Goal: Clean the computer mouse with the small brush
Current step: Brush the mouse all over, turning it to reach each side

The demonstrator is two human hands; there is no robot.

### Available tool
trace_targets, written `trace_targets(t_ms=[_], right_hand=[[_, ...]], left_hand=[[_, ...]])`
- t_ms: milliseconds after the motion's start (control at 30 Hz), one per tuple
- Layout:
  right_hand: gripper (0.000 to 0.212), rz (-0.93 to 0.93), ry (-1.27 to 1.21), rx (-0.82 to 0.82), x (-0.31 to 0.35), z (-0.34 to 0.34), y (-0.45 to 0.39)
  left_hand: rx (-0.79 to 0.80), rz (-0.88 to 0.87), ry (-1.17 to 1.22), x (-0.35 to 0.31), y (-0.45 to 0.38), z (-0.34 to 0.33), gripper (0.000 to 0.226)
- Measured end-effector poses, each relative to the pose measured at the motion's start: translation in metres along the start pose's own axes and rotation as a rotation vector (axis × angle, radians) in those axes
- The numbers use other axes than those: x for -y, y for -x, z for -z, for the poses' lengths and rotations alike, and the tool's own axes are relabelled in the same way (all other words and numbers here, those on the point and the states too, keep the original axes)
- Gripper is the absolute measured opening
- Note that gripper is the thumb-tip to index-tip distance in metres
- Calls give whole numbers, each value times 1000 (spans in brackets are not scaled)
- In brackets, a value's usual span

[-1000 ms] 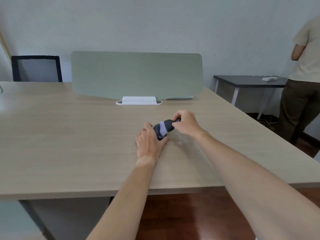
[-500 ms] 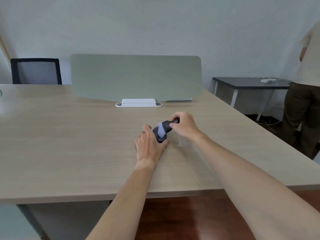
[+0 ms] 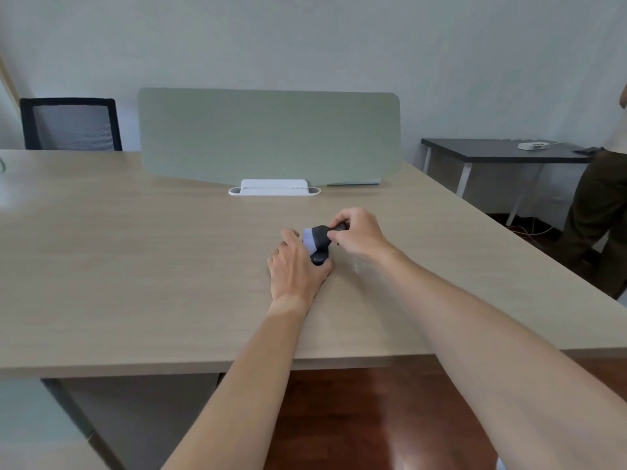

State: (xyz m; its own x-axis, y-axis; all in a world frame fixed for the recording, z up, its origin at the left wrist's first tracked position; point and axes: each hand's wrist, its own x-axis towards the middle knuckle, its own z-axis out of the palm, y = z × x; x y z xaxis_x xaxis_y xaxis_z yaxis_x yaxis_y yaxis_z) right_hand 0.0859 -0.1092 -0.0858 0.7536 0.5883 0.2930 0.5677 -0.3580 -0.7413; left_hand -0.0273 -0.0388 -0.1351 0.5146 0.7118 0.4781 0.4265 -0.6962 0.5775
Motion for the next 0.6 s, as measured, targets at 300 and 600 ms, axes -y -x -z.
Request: trace_targets(t_ms=[300, 600], right_hand=[[11, -49, -73, -3, 13, 16, -9], [12, -55, 203, -140, -3, 19, -18]], left_hand=[[21, 9, 29, 2, -1, -3, 61], [73, -21, 12, 2, 1, 0, 73]])
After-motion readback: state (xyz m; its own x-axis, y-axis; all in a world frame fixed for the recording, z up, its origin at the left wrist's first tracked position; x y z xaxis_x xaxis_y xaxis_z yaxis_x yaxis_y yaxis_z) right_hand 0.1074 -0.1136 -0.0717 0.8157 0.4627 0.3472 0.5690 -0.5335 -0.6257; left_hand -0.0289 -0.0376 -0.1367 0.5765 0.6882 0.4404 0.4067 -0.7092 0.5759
